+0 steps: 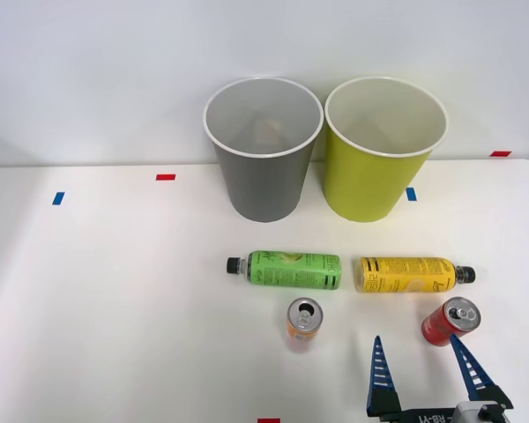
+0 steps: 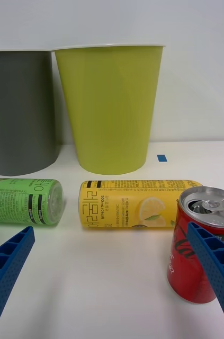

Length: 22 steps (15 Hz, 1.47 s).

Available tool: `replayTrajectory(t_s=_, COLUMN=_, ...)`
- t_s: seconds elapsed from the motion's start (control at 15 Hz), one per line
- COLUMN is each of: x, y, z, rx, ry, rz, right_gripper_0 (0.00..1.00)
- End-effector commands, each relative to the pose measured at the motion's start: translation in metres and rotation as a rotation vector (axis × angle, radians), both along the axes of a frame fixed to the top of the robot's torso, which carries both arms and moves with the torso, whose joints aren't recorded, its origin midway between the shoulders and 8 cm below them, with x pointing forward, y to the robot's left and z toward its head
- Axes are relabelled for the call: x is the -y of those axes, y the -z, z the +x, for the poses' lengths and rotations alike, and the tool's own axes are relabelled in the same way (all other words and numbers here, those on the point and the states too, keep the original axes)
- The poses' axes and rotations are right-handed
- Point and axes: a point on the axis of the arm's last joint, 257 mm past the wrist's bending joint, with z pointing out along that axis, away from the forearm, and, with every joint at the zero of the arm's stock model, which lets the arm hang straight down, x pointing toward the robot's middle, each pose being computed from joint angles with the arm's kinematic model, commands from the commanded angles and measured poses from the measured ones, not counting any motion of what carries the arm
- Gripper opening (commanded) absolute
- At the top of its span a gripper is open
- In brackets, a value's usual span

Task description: Put cans in the gray bin, plastic bottles in the light green bin

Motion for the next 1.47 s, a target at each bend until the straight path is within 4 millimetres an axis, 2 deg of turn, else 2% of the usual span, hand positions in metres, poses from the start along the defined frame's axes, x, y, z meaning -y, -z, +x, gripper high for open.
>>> replayTrajectory(t_s=0.07, x=0.0000, y=0.0000, z=0.0000, rx=0.000, ry=0.000, rz=0.000, right_gripper_0=1.00)
replayTrajectory(t_s=1.47, x=0.0000, y=0.0000, z=0.0000, rx=0.000, ry=0.000, rz=0.000, right_gripper_0=1.00)
